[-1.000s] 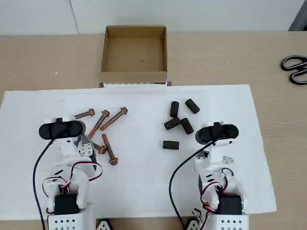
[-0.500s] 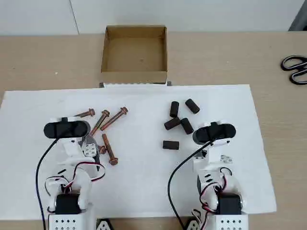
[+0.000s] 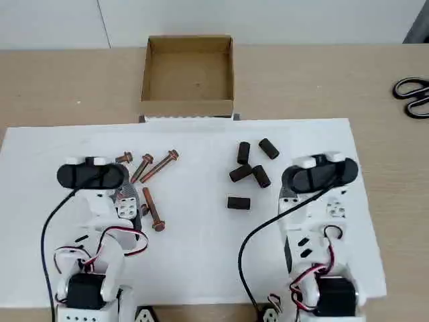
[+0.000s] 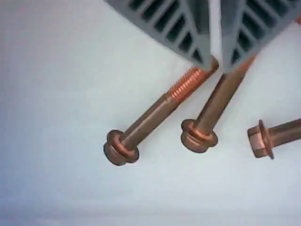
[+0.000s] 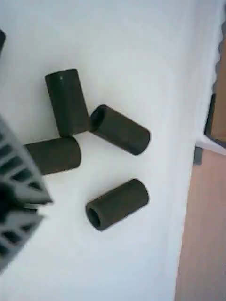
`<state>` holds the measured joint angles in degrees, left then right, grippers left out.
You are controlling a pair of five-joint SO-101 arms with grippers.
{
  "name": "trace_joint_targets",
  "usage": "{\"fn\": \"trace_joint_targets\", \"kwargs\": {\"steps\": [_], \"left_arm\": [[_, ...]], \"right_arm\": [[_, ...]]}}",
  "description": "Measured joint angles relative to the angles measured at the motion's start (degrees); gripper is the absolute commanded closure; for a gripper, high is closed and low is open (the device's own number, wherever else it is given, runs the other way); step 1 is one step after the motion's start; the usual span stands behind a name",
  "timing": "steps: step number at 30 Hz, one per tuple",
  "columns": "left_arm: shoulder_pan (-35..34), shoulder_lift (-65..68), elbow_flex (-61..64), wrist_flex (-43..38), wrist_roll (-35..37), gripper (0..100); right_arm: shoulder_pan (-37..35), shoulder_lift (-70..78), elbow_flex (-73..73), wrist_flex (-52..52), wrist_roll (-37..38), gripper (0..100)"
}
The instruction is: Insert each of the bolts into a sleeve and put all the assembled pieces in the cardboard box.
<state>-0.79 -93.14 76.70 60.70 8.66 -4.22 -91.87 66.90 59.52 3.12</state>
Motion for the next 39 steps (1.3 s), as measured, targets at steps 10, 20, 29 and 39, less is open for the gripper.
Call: {"fn": "trace_joint_targets", "kwargs": {"steps": [10,20,29,39], "left_arm": [[-0.3,36.2,-34.8,13.3,-0.1,89],[-5.6,75.1,-53.1,19.6,-6.9,83],[-8.5,88.3,-58.5,19.3,-9.0,83],[-9.9,90.3,-58.5,16.1,-10.2,83]], "right_arm": [[-0.1,38.2,-33.1,15.8,-5.5,99.5],[0.0,69.5,-53.9,27.2,4.3,98.6],[-0.1,89.7,-66.1,26.2,14.7,88.3],[-0.6,108.9,-82.1,24.4,19.7,88.3]]}}
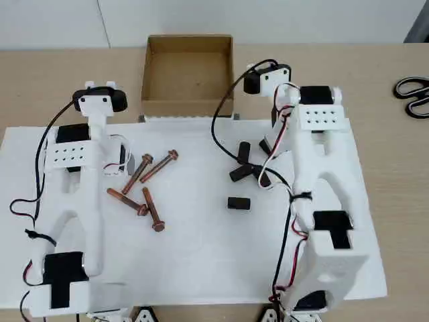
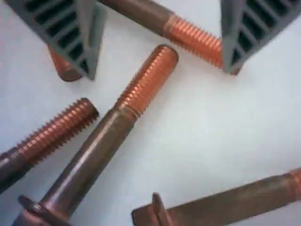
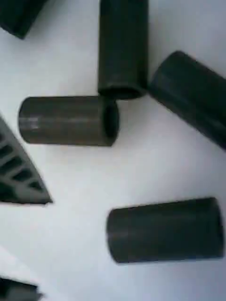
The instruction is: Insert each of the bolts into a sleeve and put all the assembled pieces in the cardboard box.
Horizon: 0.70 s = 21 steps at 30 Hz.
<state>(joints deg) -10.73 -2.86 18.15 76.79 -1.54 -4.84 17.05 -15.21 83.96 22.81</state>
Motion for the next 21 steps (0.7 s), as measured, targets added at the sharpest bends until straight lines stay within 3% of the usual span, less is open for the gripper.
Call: {"fn": "trace_joint_targets", "kwargs": {"steps": [7,10,21], "left_arm": [[0.0,0.0,0.0,-0.2,-3.1,83],[0.0,0.0,0.0,-0.2,-3.5,83],[0.0,0.0,0.0,-0.4,-5.0,83]], "right_arm": [[-3.8,9.7,-8.4,0.0,2.5,88.0],[-5.7,13.0,-11.3,0.0,3.8,83.2],[-4.7,18.3,-14.9,0.0,6.3,84.1]]}}
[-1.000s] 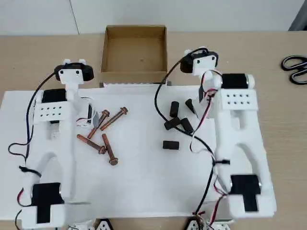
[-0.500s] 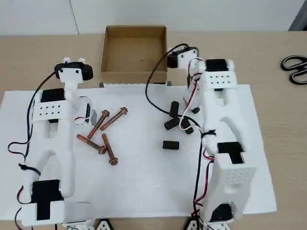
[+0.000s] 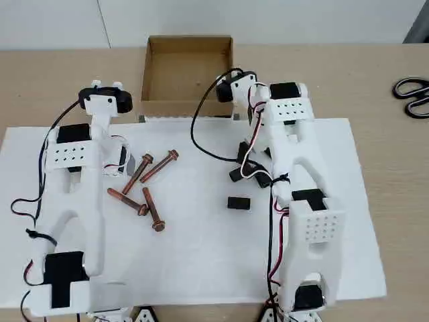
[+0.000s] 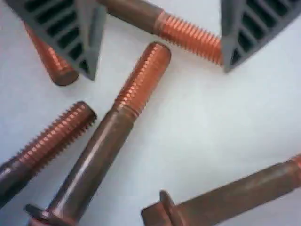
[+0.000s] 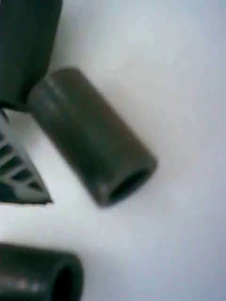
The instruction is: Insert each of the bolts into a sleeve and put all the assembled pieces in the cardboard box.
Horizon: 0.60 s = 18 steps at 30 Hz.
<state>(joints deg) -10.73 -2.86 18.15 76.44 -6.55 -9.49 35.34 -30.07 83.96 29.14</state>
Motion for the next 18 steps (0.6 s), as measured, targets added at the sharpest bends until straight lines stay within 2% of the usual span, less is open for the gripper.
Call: {"fn": "trace_joint_targets", "kwargs": {"steps": [10,18], "left_arm": [[0.0,0.0,0.0,-0.4,0.0,83],[0.0,0.0,2.2,-2.0,0.0,83]], "right_arm": [[1.5,0.5,0.0,1.2,4.2,84.3],[1.8,4.8,-1.3,2.9,4.6,84.6]]}}
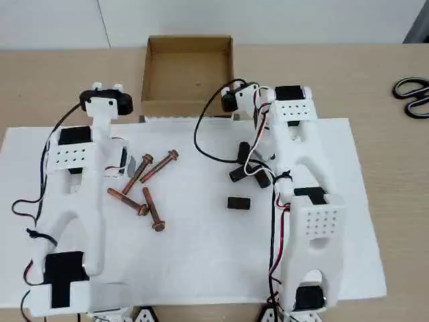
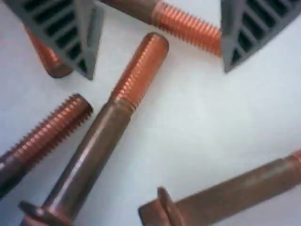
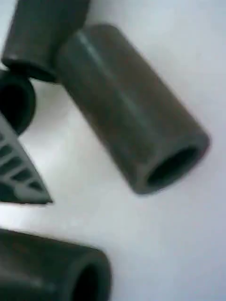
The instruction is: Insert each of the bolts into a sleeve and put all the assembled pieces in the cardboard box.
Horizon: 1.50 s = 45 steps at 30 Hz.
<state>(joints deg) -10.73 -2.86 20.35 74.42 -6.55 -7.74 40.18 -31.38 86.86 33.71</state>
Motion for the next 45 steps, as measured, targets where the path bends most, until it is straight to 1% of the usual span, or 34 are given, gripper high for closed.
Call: {"fn": "trace_joint_targets", "kwargs": {"steps": [2,6,12,14,18,21,24,26,28,31,34,38,43,45], "left_arm": [[0.0,0.0,0.2,0.0,-0.2,83],[0.0,0.0,0.2,0.0,-0.1,83],[0.0,0.0,0.4,0.0,-0.1,83],[0.0,0.0,0.7,0.0,-0.1,83],[0.0,0.0,1.1,0.0,-0.1,83],[0.0,0.0,1.2,0.0,-0.1,83],[0.0,0.0,-0.4,1.8,0.0,90],[0.0,0.1,-4.4,5.3,-0.3,92],[0.5,1.1,-9.1,9.1,-0.4,92],[3.8,4.9,-17.7,15.6,-3.8,92],[7.3,11.8,-26.2,20.7,-6.7,91],[9.8,22.0,-36.0,23.6,-8.4,88],[9.8,33.1,-46.2,23.8,-11.8,88],[9.9,36.7,-49.9,23.8,-12.9,86]], "right_arm": [[0.1,0.7,-0.5,0.0,0.0,85.3],[0.4,1.2,-0.9,-0.6,0.0,93.2],[0.5,1.2,-0.9,-2.2,0.0,94.8],[0.5,1.2,-0.9,-2.2,0.0,98.9],[0.5,1.1,-1.2,-2.1,0.0,99.1],[0.4,-0.4,-3.1,0.4,-2.0,99.2],[-1.3,-4.4,-4.5,3.9,-4.9,99.5],[-1.4,-8.0,-5.0,6.5,-7.1,99.5],[-1.1,-10.7,-5.0,8.1,-9.2,99.5],[-0.8,-13.9,-3.7,8.8,-11.9,99.5],[1.1,-16.3,-0.7,8.8,-13.3,99.5],[3.9,-18.2,3.2,8.9,-13.5,99.4],[8.3,-18.4,4.1,8.9,-13.5,99.4],[9.6,-18.4,4.1,8.9,-13.5,99.4]]}}
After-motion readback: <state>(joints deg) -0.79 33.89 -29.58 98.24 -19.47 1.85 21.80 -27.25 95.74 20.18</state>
